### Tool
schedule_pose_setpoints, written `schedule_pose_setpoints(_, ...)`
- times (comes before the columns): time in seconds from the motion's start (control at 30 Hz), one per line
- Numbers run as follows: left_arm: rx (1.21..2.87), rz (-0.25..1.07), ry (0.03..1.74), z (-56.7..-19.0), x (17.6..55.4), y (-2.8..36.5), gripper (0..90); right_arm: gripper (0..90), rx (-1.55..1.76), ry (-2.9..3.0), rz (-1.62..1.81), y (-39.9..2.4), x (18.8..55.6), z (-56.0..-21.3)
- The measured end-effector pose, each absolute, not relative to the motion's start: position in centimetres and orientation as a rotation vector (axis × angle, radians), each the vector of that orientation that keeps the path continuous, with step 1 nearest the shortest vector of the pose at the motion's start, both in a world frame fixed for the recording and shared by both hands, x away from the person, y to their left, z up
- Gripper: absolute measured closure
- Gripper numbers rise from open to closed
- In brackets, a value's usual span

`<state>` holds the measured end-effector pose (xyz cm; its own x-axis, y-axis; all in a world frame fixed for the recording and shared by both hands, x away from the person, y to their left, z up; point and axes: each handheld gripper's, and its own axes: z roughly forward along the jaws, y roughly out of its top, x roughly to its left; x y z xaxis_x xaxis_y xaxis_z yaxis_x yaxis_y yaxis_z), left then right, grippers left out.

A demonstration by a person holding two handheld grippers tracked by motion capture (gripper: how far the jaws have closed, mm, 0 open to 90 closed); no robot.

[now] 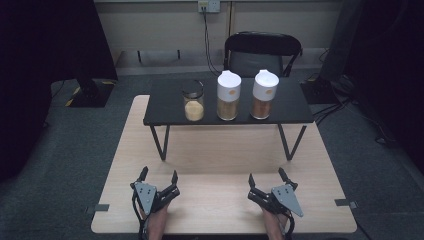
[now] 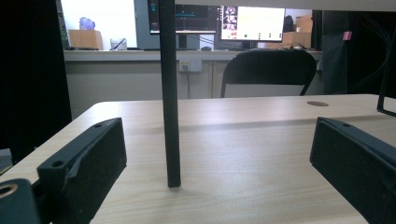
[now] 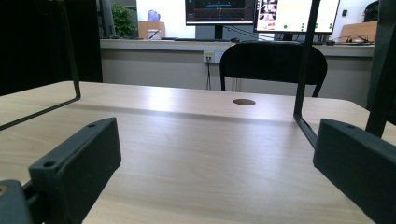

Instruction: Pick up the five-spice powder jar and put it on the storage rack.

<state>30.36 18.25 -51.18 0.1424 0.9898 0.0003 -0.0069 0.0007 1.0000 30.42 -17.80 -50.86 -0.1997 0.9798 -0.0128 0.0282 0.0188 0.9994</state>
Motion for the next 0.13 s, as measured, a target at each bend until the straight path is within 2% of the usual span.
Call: schedule_pose_setpoints(0.13, 1.268, 1.107, 1.098, -51.18, 30.36, 18.26, 2.9, 0.0, 1.124, 1.382, 1.33, -17.83, 30.43, -50.86)
